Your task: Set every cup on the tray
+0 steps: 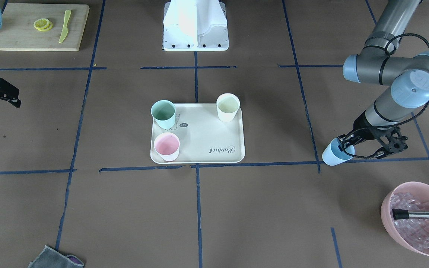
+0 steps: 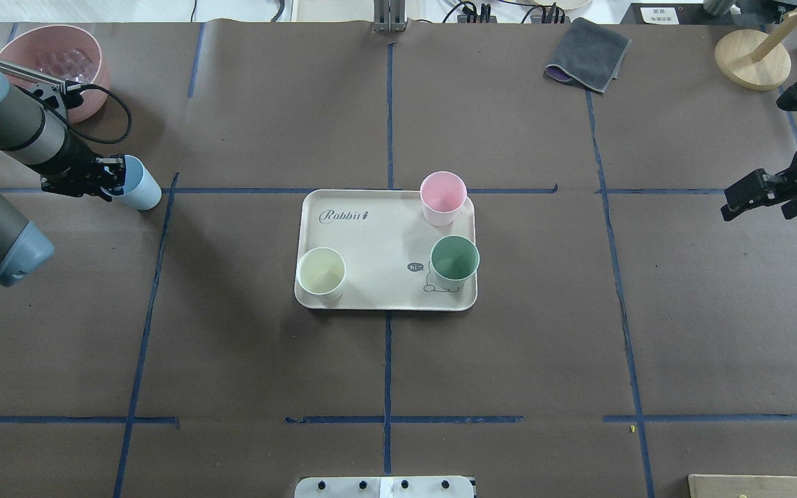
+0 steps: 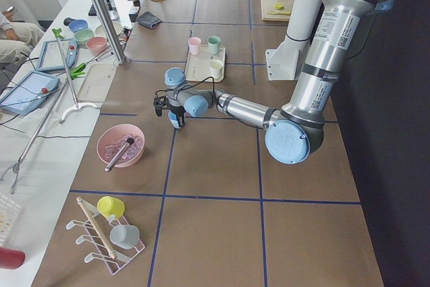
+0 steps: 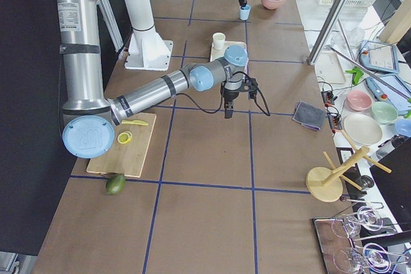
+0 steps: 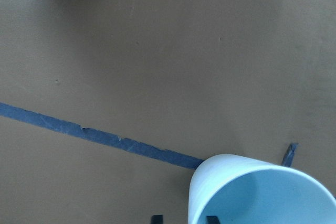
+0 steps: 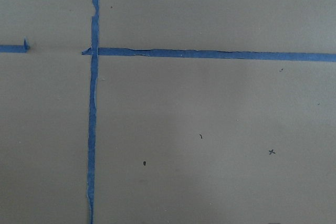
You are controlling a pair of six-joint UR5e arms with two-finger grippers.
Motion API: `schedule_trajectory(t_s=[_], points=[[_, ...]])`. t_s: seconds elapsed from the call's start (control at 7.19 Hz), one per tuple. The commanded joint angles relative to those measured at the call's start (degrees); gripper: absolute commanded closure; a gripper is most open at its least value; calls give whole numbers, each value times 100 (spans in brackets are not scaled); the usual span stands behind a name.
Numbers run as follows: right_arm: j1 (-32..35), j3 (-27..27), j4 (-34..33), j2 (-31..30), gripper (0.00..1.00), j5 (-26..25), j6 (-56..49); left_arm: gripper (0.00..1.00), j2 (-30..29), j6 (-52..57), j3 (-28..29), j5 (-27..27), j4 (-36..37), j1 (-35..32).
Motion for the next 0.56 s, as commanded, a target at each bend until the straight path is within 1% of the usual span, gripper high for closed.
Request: schedule_trajectory(t_s=[0.0,0.14,0.28,0.42], points=[[0,10,-7,-6,0,-4,-4,100,-485,-335,46,-24,308,7],[0,1,1,-6,0,-12,-4,100,-845,-625,19,-33,711,7],[0,1,1,-6,0,-21,-4,100,-1127,-993,-24,-33,932,51],[0,10,1,-6,0,-21,-4,100,-1330,-1658,-60,-33,935,339]])
